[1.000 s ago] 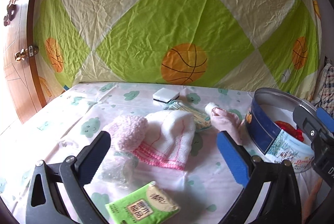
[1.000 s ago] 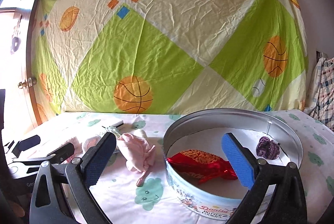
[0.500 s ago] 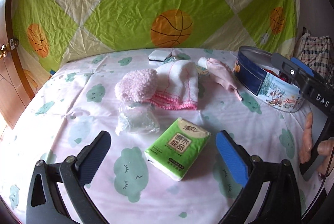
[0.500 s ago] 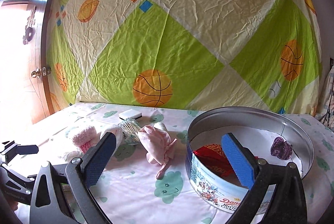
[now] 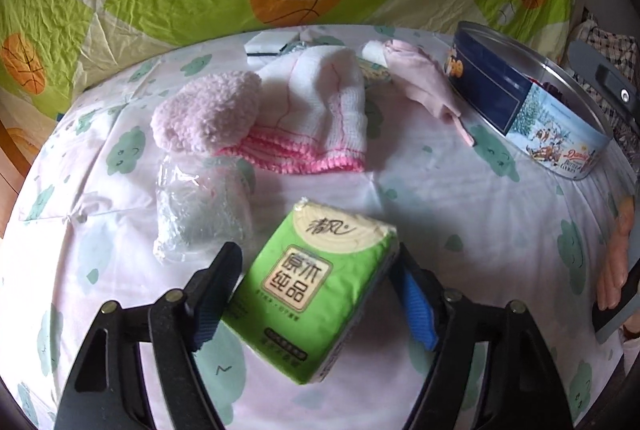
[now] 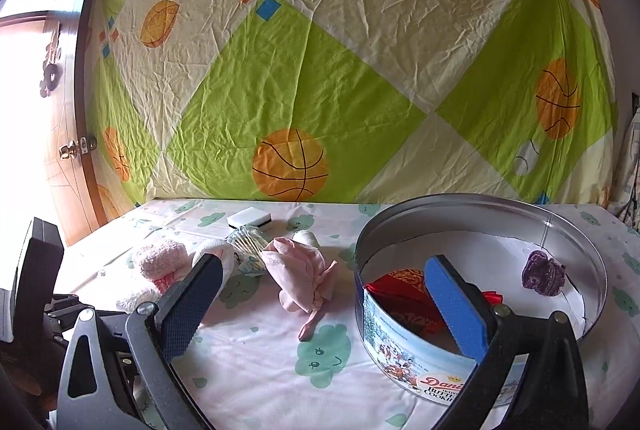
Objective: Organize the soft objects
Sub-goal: 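Grasp the green tissue pack with the left tool, then lift the tissue pack with the left tool while the right tool grasps the plastic bag, then carry both items over the tin and open both tools to drop them inside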
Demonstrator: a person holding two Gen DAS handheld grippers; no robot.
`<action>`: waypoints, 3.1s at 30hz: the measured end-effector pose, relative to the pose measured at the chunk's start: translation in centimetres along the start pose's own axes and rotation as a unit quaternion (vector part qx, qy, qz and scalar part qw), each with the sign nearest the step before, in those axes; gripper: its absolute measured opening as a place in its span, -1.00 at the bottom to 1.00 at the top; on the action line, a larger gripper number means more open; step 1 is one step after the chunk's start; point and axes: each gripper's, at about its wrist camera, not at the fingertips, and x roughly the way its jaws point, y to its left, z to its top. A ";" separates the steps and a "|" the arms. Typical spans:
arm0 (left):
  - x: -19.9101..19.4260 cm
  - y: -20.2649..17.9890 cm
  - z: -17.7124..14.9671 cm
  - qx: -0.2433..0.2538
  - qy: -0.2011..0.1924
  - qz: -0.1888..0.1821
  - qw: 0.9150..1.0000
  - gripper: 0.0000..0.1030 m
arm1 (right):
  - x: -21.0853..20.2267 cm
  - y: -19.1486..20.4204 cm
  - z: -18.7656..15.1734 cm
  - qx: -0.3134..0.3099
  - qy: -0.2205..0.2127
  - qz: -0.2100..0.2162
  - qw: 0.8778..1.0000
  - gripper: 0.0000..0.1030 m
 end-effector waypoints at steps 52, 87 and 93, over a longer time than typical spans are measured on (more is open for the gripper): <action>-11.1 12.8 -9.5 -0.235 -0.181 0.095 0.950 -0.04 | 11.9 19.4 -3.9 -0.032 0.289 0.224 0.930 -0.10; -7.8 -6.8 4.9 -0.102 -0.244 0.026 0.964 -0.04 | -3.8 -1.2 1.3 -0.123 -0.142 -0.011 0.982 -0.10; -6.9 -10.5 6.6 -0.086 -0.252 0.009 0.964 -0.04 | -3.7 -4.7 1.8 -0.103 -0.134 -0.040 0.985 -0.10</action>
